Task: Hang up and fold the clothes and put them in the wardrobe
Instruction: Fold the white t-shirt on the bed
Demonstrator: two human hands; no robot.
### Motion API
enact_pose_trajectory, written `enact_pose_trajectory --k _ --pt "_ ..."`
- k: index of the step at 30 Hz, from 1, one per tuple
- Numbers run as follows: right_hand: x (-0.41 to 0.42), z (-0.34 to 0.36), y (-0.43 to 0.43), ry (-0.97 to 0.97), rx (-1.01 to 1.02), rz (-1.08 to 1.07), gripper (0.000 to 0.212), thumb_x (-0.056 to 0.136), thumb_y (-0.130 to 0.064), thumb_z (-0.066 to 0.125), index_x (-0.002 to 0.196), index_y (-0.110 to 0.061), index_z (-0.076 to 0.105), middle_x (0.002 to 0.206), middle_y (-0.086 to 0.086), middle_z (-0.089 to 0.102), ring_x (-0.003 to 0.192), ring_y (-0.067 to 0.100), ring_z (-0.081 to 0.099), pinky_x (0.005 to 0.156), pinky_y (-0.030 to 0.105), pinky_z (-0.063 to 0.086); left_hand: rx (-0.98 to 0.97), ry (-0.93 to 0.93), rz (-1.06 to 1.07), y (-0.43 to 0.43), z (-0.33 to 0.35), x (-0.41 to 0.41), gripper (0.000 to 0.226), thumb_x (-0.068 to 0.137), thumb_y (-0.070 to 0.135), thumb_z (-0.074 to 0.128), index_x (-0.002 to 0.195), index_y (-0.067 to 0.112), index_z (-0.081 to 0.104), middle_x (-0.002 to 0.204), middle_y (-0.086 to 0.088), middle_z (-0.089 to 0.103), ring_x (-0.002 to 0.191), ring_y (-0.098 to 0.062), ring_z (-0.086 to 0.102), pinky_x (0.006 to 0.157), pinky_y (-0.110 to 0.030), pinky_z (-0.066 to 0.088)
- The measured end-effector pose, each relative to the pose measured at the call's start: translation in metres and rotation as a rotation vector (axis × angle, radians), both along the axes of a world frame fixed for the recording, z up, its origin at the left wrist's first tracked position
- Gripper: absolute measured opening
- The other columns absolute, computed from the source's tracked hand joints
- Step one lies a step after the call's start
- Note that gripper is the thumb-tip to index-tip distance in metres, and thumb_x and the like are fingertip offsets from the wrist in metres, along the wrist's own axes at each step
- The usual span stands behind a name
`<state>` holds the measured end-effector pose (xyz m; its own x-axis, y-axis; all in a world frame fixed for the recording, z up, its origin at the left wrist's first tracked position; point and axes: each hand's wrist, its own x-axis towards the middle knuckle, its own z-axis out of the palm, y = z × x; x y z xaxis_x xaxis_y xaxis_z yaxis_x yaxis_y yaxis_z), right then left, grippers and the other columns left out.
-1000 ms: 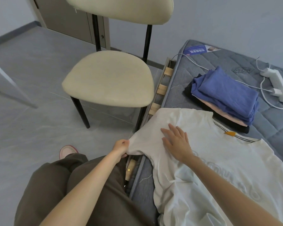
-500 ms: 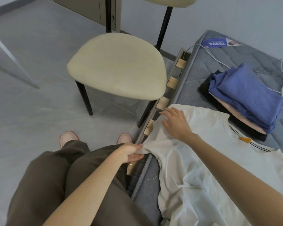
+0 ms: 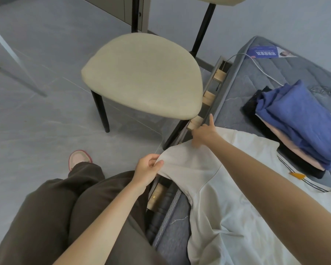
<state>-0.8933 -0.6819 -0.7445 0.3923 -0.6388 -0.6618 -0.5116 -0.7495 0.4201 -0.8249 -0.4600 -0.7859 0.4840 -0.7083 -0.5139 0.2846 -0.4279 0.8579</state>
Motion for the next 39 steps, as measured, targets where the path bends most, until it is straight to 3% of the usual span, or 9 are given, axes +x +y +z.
enact_pose_trajectory --k 5,10,18,22,25,28,31,36,39 --pt "0.003 0.006 -0.005 -0.429 0.123 -0.152 0.040 0.085 -0.009 0.053 0.122 -0.019 0.063 0.115 0.002 0.064 0.121 0.025 0.049 0.114 0.057 -0.010 -0.083 -0.024 -0.016 0.003 0.009 0.003 0.015 0.093 0.018 0.059 0.094 0.033 0.057 0.095 0.011 0.064 0.081 0.001 0.061 0.057 -0.007 0.046" --pt "-0.004 0.049 -0.012 -0.924 0.232 -0.308 0.039 0.082 -0.010 0.062 0.119 -0.018 0.068 0.122 0.002 0.065 0.117 0.024 0.054 0.104 0.045 0.041 -0.143 -0.001 -0.032 0.006 0.027 0.004 0.017 0.094 0.021 0.059 0.097 0.037 0.057 0.094 0.011 0.068 0.072 0.007 0.063 0.060 -0.014 0.049" --pt "-0.051 0.107 -0.011 -1.258 0.384 -0.637 0.044 0.083 0.005 0.064 0.124 -0.012 0.065 0.122 0.011 0.064 0.112 0.034 0.058 0.093 0.040 0.050 -0.297 -0.098 -0.110 0.000 0.093 -0.013 0.021 0.091 0.018 0.062 0.101 0.036 0.059 0.094 0.011 0.069 0.074 0.005 0.063 0.056 -0.013 0.048" --pt "-0.096 0.119 -0.005 -1.358 0.442 -0.776 0.046 0.081 0.013 0.059 0.121 -0.008 0.065 0.120 0.014 0.065 0.091 0.016 0.060 0.075 0.023 0.056 -0.400 -0.144 -0.240 -0.006 0.119 -0.040 0.031 0.087 0.012 0.068 0.108 0.032 0.057 0.097 0.001 0.068 0.076 -0.003 0.064 0.063 -0.014 0.050" --pt "-0.140 0.113 -0.005 -1.373 0.419 -0.944 0.028 0.088 0.004 0.057 0.113 -0.005 0.067 0.112 0.016 0.064 0.099 0.022 0.056 0.092 0.038 0.049 -0.393 -0.161 -0.381 -0.012 0.126 -0.067 0.045 0.083 0.018 0.073 0.120 0.031 0.050 0.094 0.004 0.070 0.068 -0.003 0.061 0.066 -0.017 0.050" --pt "-0.184 0.100 -0.005 -1.414 0.362 -1.279 0.019 0.093 0.003 0.051 0.103 -0.008 0.061 0.107 0.014 0.056 0.092 0.024 0.055 0.088 0.036 0.047 -0.358 -0.127 -0.583 -0.017 0.125 -0.095 0.050 0.080 0.022 0.076 0.122 0.032 0.050 0.096 0.006 0.072 0.070 -0.001 0.059 0.073 -0.021 0.050" --pt "-0.222 0.087 0.000 -1.304 0.285 -1.442 0.024 0.095 0.001 0.048 0.117 -0.004 0.056 0.112 0.013 0.055 0.096 0.027 0.055 0.093 0.041 0.049 -0.286 -0.144 -0.742 -0.018 0.119 -0.113 0.045 0.078 0.025 0.077 0.117 0.032 0.057 0.101 0.008 0.071 0.081 -0.004 0.064 0.075 -0.020 0.051" --pt "-0.240 0.074 0.009 -1.333 0.253 -1.491 0.017 0.097 -0.008 0.046 0.111 -0.006 0.055 0.107 0.010 0.056 0.085 0.027 0.058 0.085 0.040 0.048 -0.200 -0.617 -0.821 -0.013 0.102 -0.111 0.053 0.077 0.024 0.075 0.124 0.031 0.053 0.124 0.011 0.051 0.116 -0.012 0.045 0.097 -0.031 0.043" --pt "-0.226 0.066 0.012 -1.272 0.142 -1.264 0.016 0.096 -0.016 0.048 0.110 -0.010 0.054 0.108 0.013 0.055 0.094 0.028 0.054 0.082 0.035 0.044 -0.074 -0.841 -0.895 -0.007 0.095 -0.102 0.060 0.076 0.031 0.073 0.130 0.033 0.045 0.127 0.011 0.038 0.118 -0.010 0.031 0.089 -0.029 0.037"
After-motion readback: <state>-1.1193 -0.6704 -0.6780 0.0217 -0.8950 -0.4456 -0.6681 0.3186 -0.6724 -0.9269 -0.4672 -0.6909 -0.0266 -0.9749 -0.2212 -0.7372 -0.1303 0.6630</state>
